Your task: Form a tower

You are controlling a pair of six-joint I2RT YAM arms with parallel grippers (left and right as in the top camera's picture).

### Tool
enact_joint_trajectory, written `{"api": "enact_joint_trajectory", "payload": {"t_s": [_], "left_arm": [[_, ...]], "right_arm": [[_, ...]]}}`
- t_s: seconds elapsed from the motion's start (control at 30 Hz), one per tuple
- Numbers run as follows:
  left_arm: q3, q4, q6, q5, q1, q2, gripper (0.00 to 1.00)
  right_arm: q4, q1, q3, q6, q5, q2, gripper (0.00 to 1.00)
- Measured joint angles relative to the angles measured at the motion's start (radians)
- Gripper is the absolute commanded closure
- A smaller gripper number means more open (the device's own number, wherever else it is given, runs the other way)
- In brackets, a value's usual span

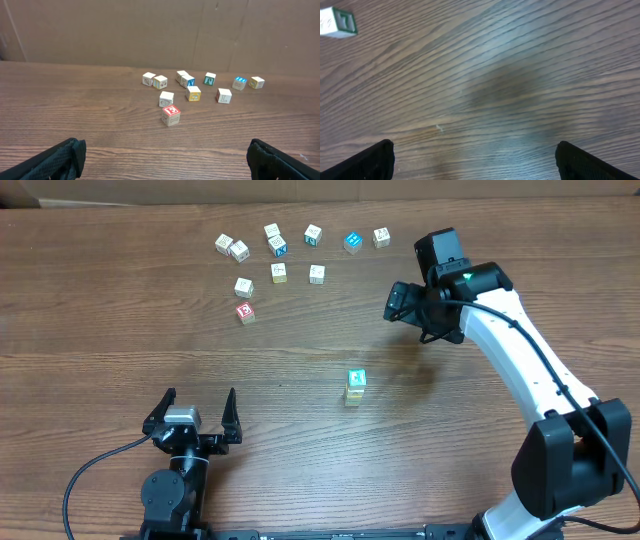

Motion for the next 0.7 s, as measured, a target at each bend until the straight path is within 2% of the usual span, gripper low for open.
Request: {"api": "enact_joint_trajectory", "payload": {"t_s": [0.2,0.7], "left_arm": [[0.0,0.0,0.0,0.0,0.0,0.0,0.0],[0.0,0.0,0.0,0.0,0.0,0.0,0.0]], "right_arm": [[0.0,0.053,-0.003,0.0,-0.001,-0.063,0.0],[0.0,0.074,-0.003,0.0,0.0,-0.447,0.0]]}}
